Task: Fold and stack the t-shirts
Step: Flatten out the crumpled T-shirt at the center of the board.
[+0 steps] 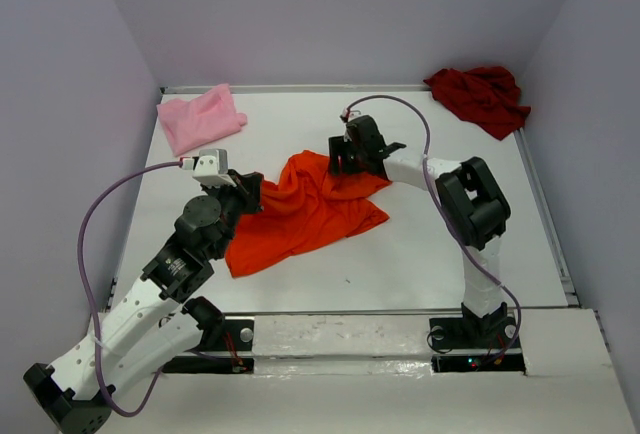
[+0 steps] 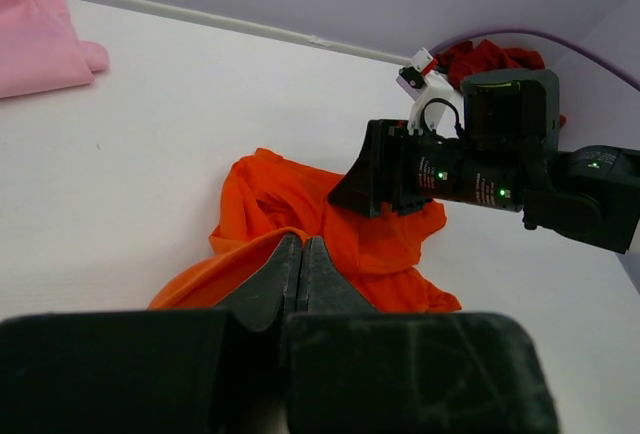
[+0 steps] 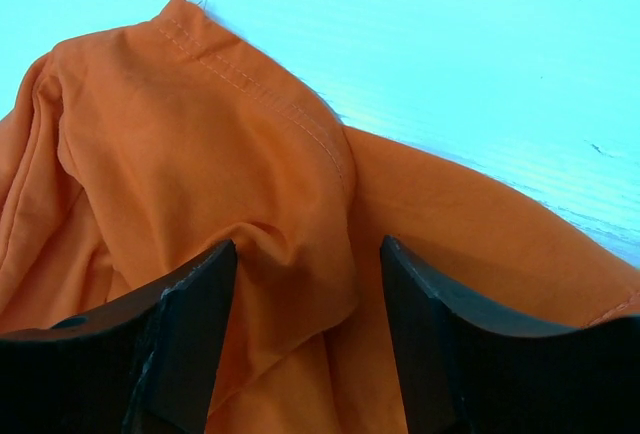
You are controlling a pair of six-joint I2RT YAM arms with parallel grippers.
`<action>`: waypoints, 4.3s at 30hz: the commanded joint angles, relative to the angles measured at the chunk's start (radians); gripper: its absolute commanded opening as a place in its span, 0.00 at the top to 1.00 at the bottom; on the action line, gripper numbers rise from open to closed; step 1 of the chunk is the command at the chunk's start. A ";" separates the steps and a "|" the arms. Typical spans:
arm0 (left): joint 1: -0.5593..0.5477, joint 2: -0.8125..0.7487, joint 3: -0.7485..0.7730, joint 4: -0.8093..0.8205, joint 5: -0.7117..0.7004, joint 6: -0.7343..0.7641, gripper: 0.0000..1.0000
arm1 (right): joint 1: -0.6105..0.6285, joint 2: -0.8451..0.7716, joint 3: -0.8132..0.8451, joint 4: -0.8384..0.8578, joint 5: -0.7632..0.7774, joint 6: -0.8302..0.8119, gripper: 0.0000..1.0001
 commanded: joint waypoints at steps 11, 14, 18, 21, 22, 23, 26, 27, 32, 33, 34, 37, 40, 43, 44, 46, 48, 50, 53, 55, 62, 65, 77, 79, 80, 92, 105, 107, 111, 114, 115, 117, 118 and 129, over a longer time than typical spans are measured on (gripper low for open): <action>-0.002 0.006 0.000 0.051 0.005 0.014 1.00 | -0.006 -0.108 0.010 -0.011 0.053 0.006 0.38; -0.002 0.004 -0.002 0.052 0.002 0.012 1.00 | -0.006 -0.112 0.017 -0.023 0.060 0.004 0.37; -0.002 0.007 0.000 0.051 0.002 0.012 1.00 | -0.006 -0.099 0.021 -0.036 0.053 0.015 0.37; -0.002 0.010 0.000 0.048 -0.001 0.012 1.00 | -0.006 -0.111 -0.002 -0.039 0.055 0.030 0.37; -0.002 0.009 0.000 0.048 -0.001 0.012 1.00 | -0.006 -0.121 -0.011 -0.039 0.057 0.035 0.37; -0.002 0.009 0.000 0.048 -0.002 0.011 1.00 | -0.006 -0.134 -0.022 -0.036 0.063 0.035 0.37; -0.002 0.010 0.000 0.048 -0.001 0.012 1.00 | -0.006 -0.178 -0.040 -0.036 0.069 0.026 0.37; -0.002 0.012 0.001 0.049 -0.001 0.011 1.00 | -0.006 -0.192 -0.039 -0.037 0.070 0.016 0.37; 0.000 0.020 0.001 0.055 0.007 0.011 1.00 | -0.006 -0.183 -0.019 -0.059 0.083 0.000 0.37; -0.002 0.021 0.000 0.055 0.007 0.009 1.00 | -0.006 -0.177 -0.017 -0.057 0.078 0.001 0.37; 0.000 0.020 0.000 0.055 0.005 0.007 1.00 | -0.006 -0.168 -0.014 -0.059 0.076 0.003 0.37; 0.000 0.018 0.000 0.054 0.007 0.009 1.00 | -0.006 -0.110 -0.013 -0.057 0.066 0.013 0.37; 0.000 0.020 0.000 0.051 0.007 0.011 1.00 | -0.006 -0.097 -0.020 -0.057 0.066 0.035 0.38; 0.000 0.021 0.000 0.051 0.008 0.009 1.00 | -0.006 -0.099 -0.032 -0.028 0.057 0.033 0.38; 0.000 0.023 0.000 0.052 0.008 0.011 1.00 | -0.006 -0.088 -0.028 -0.031 0.061 0.030 0.39; 0.000 0.026 0.001 0.054 0.012 0.009 1.00 | -0.006 -0.082 -0.022 -0.033 0.066 0.027 0.39; 0.000 0.024 -0.002 0.054 0.010 0.009 1.00 | -0.006 -0.076 -0.020 -0.033 0.063 0.026 0.39; 0.000 0.020 -0.002 0.054 0.010 0.009 1.00 | -0.006 -0.065 -0.014 -0.036 0.060 0.024 0.40; 0.000 0.017 -0.002 0.052 0.007 0.011 1.00 | -0.006 -0.059 -0.013 -0.034 0.061 0.027 0.46; 0.000 0.018 -0.002 0.052 0.008 0.009 1.00 | -0.006 -0.054 -0.011 -0.033 0.061 0.027 0.55; 0.000 0.015 -0.003 0.051 0.012 0.011 1.00 | -0.006 -0.045 -0.003 -0.033 0.072 0.023 0.73; 0.000 0.016 -0.003 0.051 0.013 0.009 1.00 | -0.006 -0.037 -0.003 -0.034 0.086 0.015 0.81; 0.000 -0.013 -0.014 0.055 -0.022 0.000 1.00 | -0.006 -0.484 -0.210 -0.043 0.191 -0.031 1.00; 0.000 -0.022 -0.012 0.057 -0.031 0.003 1.00 | -0.006 -0.584 -0.281 -0.046 0.202 -0.037 1.00; 0.000 -0.028 -0.006 0.057 -0.036 0.006 1.00 | -0.006 -0.630 -0.295 -0.060 0.210 -0.048 1.00; 0.000 -0.106 0.175 -0.037 -0.033 0.101 1.00 | -0.006 -1.060 -0.342 -0.218 0.191 -0.051 1.00; 0.003 -0.296 0.431 -0.109 0.142 0.205 1.00 | -0.006 -1.448 -0.247 -0.391 0.147 -0.073 1.00; 0.017 -0.310 0.452 -0.106 0.191 0.198 1.00 | -0.006 -1.499 -0.223 -0.399 0.126 -0.074 1.00; 0.090 -0.315 0.497 -0.101 0.319 0.198 1.00 | -0.006 -1.519 -0.113 -0.427 0.100 -0.086 1.00; 0.199 -0.277 0.549 -0.096 0.434 0.211 1.00 | -0.006 -1.440 0.024 -0.434 0.086 -0.120 1.00; 0.215 -0.266 0.563 -0.083 0.447 0.210 1.00 | -0.006 -1.415 0.062 -0.436 0.080 -0.126 1.00; 0.212 -0.237 0.599 -0.044 0.459 0.179 1.00 | -0.006 -1.343 0.134 -0.425 0.067 -0.140 1.00; 0.218 -0.226 0.613 -0.028 0.456 0.170 1.00 | -0.006 -1.317 0.214 -0.425 0.063 -0.143 1.00; 0.252 0.068 0.766 0.118 0.233 0.233 1.00 | -0.006 -0.921 0.578 -0.434 0.249 -0.212 1.00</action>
